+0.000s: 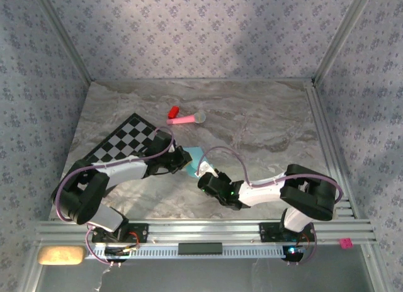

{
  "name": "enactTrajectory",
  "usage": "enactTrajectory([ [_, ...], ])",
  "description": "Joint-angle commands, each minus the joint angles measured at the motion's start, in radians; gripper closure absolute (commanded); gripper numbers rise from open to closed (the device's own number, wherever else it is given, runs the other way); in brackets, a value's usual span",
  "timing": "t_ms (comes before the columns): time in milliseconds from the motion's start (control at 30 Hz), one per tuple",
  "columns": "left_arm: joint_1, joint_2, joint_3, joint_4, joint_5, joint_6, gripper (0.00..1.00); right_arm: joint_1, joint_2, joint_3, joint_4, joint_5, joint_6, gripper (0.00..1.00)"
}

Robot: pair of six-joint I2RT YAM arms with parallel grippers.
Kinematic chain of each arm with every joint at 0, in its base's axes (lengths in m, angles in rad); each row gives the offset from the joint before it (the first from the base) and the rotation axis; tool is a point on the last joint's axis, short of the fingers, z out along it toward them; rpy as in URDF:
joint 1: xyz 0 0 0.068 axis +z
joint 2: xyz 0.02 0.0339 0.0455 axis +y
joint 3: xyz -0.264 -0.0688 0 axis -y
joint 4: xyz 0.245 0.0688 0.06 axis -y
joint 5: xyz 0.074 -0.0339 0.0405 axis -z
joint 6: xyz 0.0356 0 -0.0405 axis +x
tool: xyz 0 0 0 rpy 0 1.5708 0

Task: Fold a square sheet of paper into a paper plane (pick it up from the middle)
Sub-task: Fourth fold the wing at the center of the table.

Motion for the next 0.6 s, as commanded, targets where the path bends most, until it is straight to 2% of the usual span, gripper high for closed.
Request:
enactTrajectory([
  [0, -0.006, -0.011, 0.038, -0.023, 0.007, 0.018, 0.89, -0.006, 0.024, 0.001, 0.015, -0.007, 0.018, 0.66],
  [367, 0.001, 0.011, 0.116, -0.143, 0.033, 0.084, 0.90, -0.018, -0.003, 0.008, 0.005, -0.012, -0.042, 0.63],
  [567, 0.010, 0.047, 0.154, -0.177, 0.068, 0.119, 0.92, -0.033, -0.013, 0.004, 0.010, -0.051, -0.050, 0.65],
])
